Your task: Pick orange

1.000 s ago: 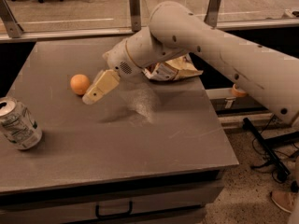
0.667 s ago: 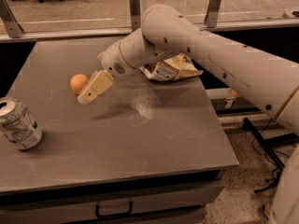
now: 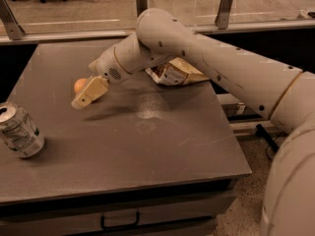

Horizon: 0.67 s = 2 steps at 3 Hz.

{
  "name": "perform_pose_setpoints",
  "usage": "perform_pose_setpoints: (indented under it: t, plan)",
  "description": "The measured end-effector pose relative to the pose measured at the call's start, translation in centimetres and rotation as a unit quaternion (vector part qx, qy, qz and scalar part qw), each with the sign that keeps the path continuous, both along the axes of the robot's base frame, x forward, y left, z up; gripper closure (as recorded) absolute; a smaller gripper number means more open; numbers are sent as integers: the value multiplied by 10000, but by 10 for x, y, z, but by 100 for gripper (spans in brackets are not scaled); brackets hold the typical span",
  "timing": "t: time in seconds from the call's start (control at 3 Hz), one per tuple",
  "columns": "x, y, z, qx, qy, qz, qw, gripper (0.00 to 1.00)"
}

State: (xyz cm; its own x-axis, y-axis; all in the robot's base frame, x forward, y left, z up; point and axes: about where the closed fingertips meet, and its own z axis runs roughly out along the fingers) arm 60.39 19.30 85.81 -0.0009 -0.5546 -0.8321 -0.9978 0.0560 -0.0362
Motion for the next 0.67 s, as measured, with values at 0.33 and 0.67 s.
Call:
perform_pose_setpoints:
  t: [0.33, 0.67]
  plan:
    - [-7, 11, -6, -14, -4, 203, 9998, 41]
    - [-14, 19, -9, -56, -56, 387, 9992, 63]
